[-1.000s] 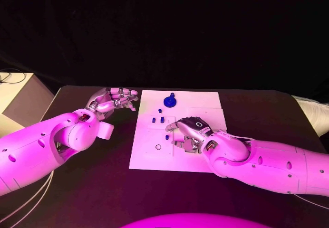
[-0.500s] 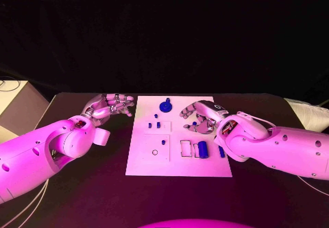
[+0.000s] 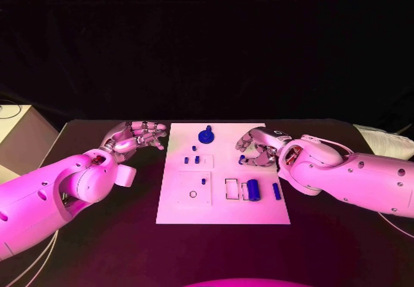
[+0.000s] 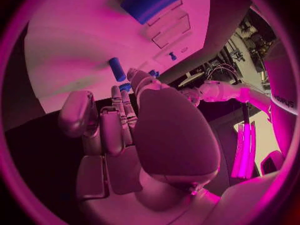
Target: Assemble the parts on the task board
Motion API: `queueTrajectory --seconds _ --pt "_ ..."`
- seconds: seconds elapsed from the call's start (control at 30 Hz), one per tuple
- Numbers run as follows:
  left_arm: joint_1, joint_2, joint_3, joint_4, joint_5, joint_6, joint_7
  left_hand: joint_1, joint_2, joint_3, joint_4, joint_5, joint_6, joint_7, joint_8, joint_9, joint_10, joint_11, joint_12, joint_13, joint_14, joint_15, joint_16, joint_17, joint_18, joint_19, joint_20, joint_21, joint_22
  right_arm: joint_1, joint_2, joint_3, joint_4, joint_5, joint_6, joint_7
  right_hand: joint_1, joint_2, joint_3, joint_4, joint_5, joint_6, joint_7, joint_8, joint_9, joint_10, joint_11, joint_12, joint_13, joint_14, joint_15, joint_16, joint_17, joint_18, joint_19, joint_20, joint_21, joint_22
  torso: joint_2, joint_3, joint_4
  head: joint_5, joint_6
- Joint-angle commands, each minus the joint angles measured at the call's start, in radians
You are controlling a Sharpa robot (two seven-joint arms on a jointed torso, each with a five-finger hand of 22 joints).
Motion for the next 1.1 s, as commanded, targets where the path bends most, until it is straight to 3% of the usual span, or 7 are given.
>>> queueTrajectory --seconds 0.03,0.4,0.53,0.67,1.1 --pt "0.0 0.001 0.001 0.002 0.005 0.015 0.004 0.006 0.0 -0.002 -0.003 0.005 -0.005 0.003 -0.003 -0.001 -0.007 -0.001 -0.005 -0.002 0.008 0.001 -0.005 -0.001 0.011 0.009 0.0 -0.006 0.002 0.0 0.008 0.0 -0.01 -0.065 0.071 -0.017 -0.001 -0.009 -0.006 0.005 -0.01 0.003 -0.008 0.002 -0.002 -0.012 0.001 -0.006 -0.001 0.035 -0.004 0.006 -0.002 -0.011 0.008 -0.002 -0.007 -0.001 0.0 -0.0002 0.0015 0.0 -0.002" --pt "0.0 -0.001 0.001 0.004 0.005 0.014 0.003 0.005 0.001 -0.003 -0.002 0.005 -0.005 0.003 -0.003 -0.002 -0.007 -0.001 -0.005 -0.002 0.009 0.001 -0.006 -0.002 0.011 0.009 0.001 -0.006 0.002 -0.004 0.026 -0.001 -0.016 -0.088 0.079 -0.031 0.002 0.002 -0.007 0.011 -0.013 0.011 -0.01 0.006 -0.004 -0.005 0.0 -0.001 0.001 0.034 -0.004 0.007 -0.002 -0.011 0.007 -0.002 -0.007 0.0 0.0 -0.0002 0.0014 0.004 -0.004" --pt "0.0 -0.002 0.001 0.004 0.005 0.006 0.007 0.005 0.002 -0.003 -0.001 0.005 -0.005 0.003 -0.002 -0.002 -0.007 -0.002 -0.005 -0.002 0.009 0.001 -0.006 -0.002 0.011 0.009 0.001 -0.006 0.002 -0.005 0.028 -0.002 -0.016 -0.098 0.075 -0.037 0.01 0.01 0.023 0.021 -0.014 0.036 -0.006 0.019 -0.006 0.033 -0.006 0.018 0.005 0.035 -0.009 0.011 0.002 -0.013 0.01 -0.005 0.008 0.01 0.0 -0.0002 -0.0003 0.005 -0.007" --pt "0.0 -0.003 0.001 0.005 0.005 -0.002 0.012 0.008 0.003 -0.002 -0.003 0.006 -0.003 0.002 -0.002 -0.002 -0.005 -0.002 -0.004 -0.002 0.01 0.0 -0.006 -0.002 0.012 0.009 0.0 -0.006 0.002 -0.006 0.029 -0.002 -0.019 -0.111 0.074 -0.043 0.011 0.004 0.054 0.027 -0.015 0.058 -0.006 0.031 -0.006 0.049 -0.006 0.023 0.005 0.036 -0.009 0.016 0.007 -0.016 0.013 -0.006 0.026 0.021 0.0 0.0 -0.0005 0.004 -0.008" --pt "0.0 -0.004 0.001 0.005 0.007 -0.003 0.013 0.009 0.004 -0.001 -0.003 0.006 -0.003 0.002 -0.001 -0.002 -0.005 -0.003 -0.003 -0.002 0.011 -0.001 -0.007 -0.002 0.012 0.01 0.0 -0.006 0.003 -0.009 0.037 -0.003 -0.023 -0.124 0.068 -0.049 0.01 -0.004 0.071 0.029 -0.016 0.07 -0.004 0.037 -0.007 0.04 -0.003 0.016 0.003 0.036 -0.007 0.017 0.007 -0.016 0.012 -0.006 0.025 0.022 0.0 0.0002 0.0 0.003 -0.01"
